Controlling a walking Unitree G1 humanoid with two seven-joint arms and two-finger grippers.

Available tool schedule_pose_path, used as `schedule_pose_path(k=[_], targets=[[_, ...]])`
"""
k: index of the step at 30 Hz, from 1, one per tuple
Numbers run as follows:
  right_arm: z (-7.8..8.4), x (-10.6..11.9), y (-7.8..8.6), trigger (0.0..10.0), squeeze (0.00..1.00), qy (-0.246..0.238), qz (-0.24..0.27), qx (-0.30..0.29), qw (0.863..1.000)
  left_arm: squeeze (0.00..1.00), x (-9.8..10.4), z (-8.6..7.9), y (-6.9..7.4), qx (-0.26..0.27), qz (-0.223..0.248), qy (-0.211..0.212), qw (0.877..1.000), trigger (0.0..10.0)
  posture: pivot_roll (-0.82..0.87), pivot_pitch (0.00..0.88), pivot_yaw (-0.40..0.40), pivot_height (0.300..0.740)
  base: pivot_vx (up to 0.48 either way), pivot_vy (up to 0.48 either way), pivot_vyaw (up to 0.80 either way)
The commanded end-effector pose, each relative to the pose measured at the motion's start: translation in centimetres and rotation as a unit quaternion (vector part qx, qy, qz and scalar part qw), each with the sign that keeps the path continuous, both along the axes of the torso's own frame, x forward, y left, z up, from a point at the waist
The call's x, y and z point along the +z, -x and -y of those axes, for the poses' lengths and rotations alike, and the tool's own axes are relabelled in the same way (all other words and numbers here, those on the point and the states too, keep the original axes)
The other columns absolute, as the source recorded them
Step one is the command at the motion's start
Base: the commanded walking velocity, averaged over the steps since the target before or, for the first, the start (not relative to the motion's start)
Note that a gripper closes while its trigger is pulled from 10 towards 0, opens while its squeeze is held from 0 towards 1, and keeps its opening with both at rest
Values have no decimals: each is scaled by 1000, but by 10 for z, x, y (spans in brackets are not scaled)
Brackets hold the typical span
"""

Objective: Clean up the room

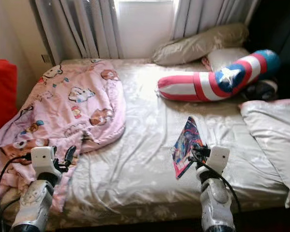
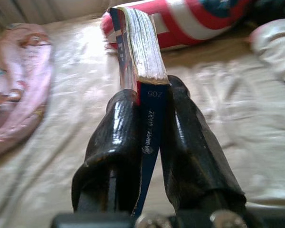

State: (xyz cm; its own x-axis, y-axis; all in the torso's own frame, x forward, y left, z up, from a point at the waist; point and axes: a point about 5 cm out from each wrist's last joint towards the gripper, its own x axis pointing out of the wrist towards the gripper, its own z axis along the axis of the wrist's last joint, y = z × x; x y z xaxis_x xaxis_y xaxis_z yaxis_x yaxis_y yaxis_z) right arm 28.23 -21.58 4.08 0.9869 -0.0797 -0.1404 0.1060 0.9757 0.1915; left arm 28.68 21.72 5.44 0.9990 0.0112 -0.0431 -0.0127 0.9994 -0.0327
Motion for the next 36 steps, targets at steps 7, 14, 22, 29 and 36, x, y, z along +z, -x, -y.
schedule_pose_path(k=[7,14,22,29,36], targets=[[-4,17,-11,10000,0,-1,39,9,999,0,3,-6,-1,3,-1,-5,1000,10000,34,31,-23,740,0,-410,0],[-3,16,-11,10000,0,2,33,13,999,0,3,-4,-1,4,-3,2,1000,10000,32,33,-28,740,0,-94,0],[-2,15,-10,10000,0,4,29,13,999,0,1,1,0,-6,-6,14,1000,10000,29,33,-32,740,0,0,0],[0,14,-10,10000,0,9,23,10,1000,0,1,3,0,-12,-8,17,1000,10000,30,31,-33,740,0,0,0],[1,11,-9,10000,0,14,16,3,1000,0,1,3,1,-14,-7,18,1000,10000,31,30,-32,740,182,0,0]])
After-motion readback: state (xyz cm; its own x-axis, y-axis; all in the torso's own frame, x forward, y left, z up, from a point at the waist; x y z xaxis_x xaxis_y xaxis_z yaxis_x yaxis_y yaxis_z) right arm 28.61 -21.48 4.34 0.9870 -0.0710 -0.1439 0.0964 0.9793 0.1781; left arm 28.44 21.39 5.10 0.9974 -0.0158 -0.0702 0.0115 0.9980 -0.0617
